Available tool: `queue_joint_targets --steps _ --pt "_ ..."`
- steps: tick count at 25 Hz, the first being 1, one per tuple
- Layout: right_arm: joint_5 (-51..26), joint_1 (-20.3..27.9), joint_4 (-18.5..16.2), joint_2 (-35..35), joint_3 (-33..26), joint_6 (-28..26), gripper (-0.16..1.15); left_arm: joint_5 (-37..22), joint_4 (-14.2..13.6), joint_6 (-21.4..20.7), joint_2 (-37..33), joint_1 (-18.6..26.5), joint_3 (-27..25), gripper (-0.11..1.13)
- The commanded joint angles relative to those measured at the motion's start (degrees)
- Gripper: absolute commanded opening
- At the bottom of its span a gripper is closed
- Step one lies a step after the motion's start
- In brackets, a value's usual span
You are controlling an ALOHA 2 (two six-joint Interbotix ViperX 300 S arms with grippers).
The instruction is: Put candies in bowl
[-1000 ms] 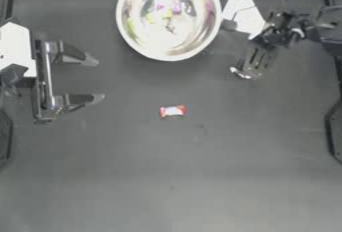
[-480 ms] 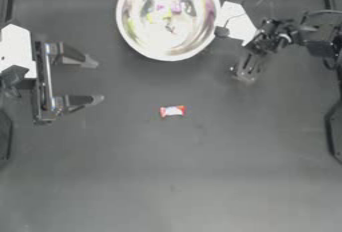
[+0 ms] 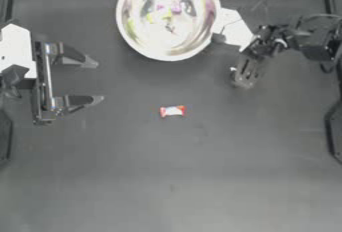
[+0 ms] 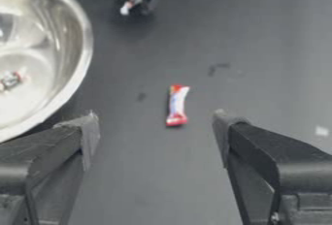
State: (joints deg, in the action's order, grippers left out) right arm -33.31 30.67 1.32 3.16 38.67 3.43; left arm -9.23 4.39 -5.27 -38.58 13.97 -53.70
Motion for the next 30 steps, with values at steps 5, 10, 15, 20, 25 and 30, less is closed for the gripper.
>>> queue_joint_targets --steps 5,10,15,20,25,30 --pt "0.18 -0.18 0.09 0.79 -0.70 -0.09 0.95 0.35 0.09 0.18 -0.62 -0.18 0.44 1.00" --pt "0.18 -0.09 0.00 1.05 -0.70 -0.09 0.86 0.44 0.09 0.18 -0.88 -0.35 0.44 1.00" --pt "0.18 -0.09 -0.09 1.14 -0.62 0.00 0.53 0.44 0.09 0.18 -1.23 -0.44 0.18 1.00" --pt "0.35 -0.26 0.18 0.70 -0.62 0.00 0.40 0.44 0.09 0.88 -1.67 -0.44 -0.26 1.00" --pt "0.44 -0.88 0.18 -2.81 -0.88 0.09 0.40 0.44 0.09 1.23 -2.20 -0.35 -0.70 1.00" --pt "1.58 -1.05 0.09 -9.49 -2.55 0.70 0.40 0.35 0.09 1.23 -2.72 -0.35 -0.79 1.00"
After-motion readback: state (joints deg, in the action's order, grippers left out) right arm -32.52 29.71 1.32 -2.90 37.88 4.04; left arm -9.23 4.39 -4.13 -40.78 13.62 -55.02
